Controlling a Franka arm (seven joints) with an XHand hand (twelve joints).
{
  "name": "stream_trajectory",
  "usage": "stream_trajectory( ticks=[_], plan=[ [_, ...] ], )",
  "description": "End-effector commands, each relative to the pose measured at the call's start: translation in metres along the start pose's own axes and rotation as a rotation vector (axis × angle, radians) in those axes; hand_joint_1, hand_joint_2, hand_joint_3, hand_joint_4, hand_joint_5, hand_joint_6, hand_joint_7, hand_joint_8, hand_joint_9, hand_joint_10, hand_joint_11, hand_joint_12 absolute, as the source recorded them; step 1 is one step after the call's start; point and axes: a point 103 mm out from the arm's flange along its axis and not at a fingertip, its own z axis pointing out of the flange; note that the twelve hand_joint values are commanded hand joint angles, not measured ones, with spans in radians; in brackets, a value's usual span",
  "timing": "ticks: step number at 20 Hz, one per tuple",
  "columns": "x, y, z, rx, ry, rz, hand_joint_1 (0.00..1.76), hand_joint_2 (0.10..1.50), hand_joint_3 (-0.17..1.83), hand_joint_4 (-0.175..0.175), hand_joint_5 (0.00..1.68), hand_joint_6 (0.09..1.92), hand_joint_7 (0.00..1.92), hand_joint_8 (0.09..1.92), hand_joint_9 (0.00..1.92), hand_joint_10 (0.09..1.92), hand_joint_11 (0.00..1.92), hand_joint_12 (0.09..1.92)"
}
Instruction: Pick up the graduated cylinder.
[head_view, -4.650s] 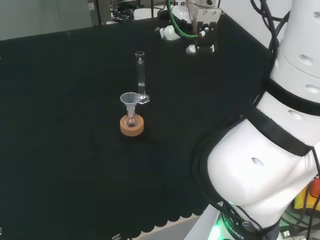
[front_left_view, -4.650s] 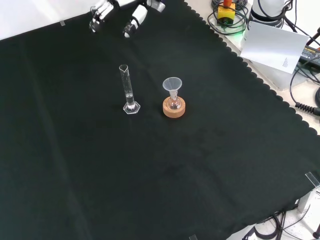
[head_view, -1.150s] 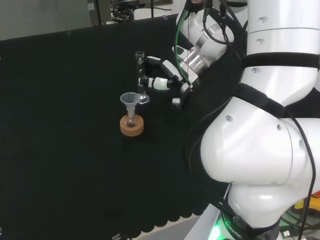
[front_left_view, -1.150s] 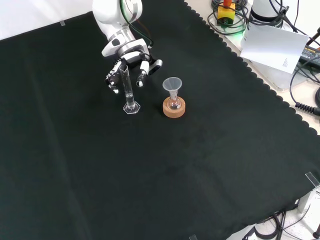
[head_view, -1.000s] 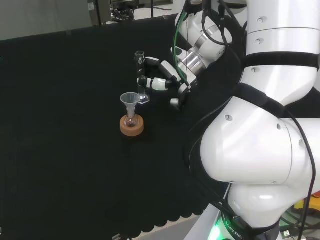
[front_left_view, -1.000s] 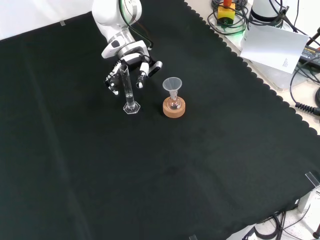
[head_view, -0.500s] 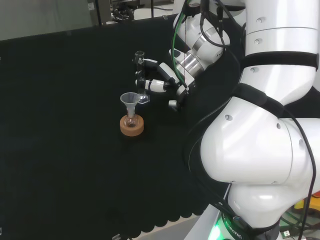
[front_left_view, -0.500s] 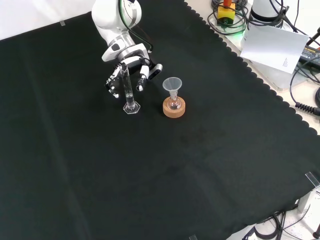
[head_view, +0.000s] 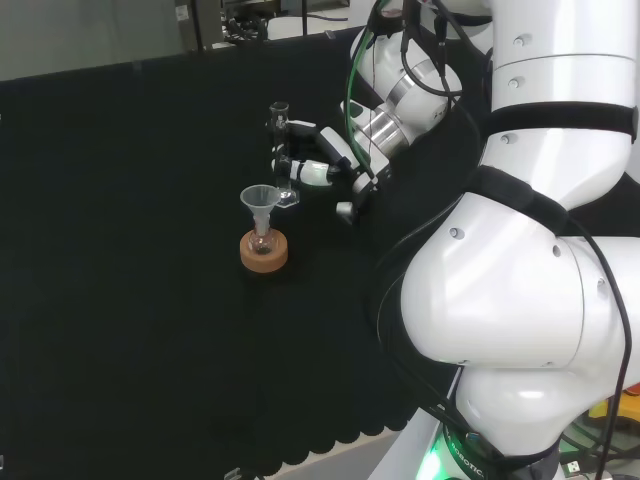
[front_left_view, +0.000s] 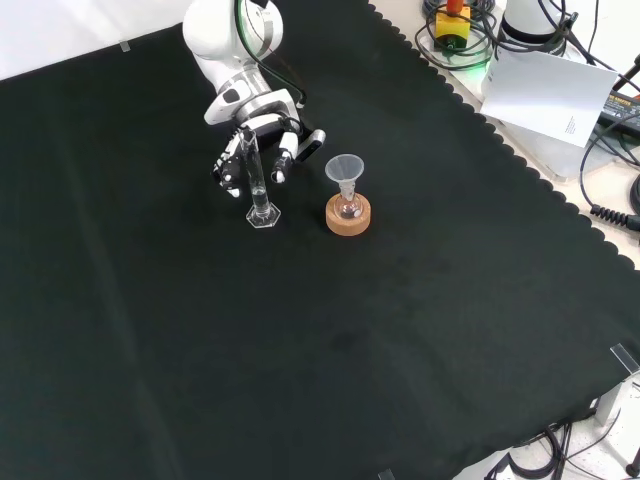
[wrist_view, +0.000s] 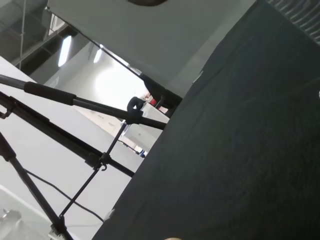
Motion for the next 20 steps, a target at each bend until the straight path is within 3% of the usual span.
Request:
stream_trajectory(
  ticks=[1,8,13,20],
  plan=[
    [-0.0013,-0.0007,0.0009,-0.012,-0.007,0.01,1.02,1.02,-0.17,0.015,0.7,0.14,0.59,0.55,0.84,0.45,0.56,1.22],
    [-0.0022,0.0008,0.0035,-0.018,-0.015,0.013,1.03,1.04,-0.17,0.02,0.74,0.21,0.64,0.54,0.9,0.41,0.63,1.18],
    [-0.002,0.0022,0.0046,-0.018,-0.014,0.011,1.03,1.04,-0.17,0.021,0.69,0.33,0.66,0.52,0.94,0.34,0.65,1.16],
    [-0.0018,0.0026,0.0046,-0.023,-0.009,0.013,1.03,1.05,-0.17,0.021,0.67,0.35,0.67,0.52,0.96,0.34,0.67,1.16]
  ],
)
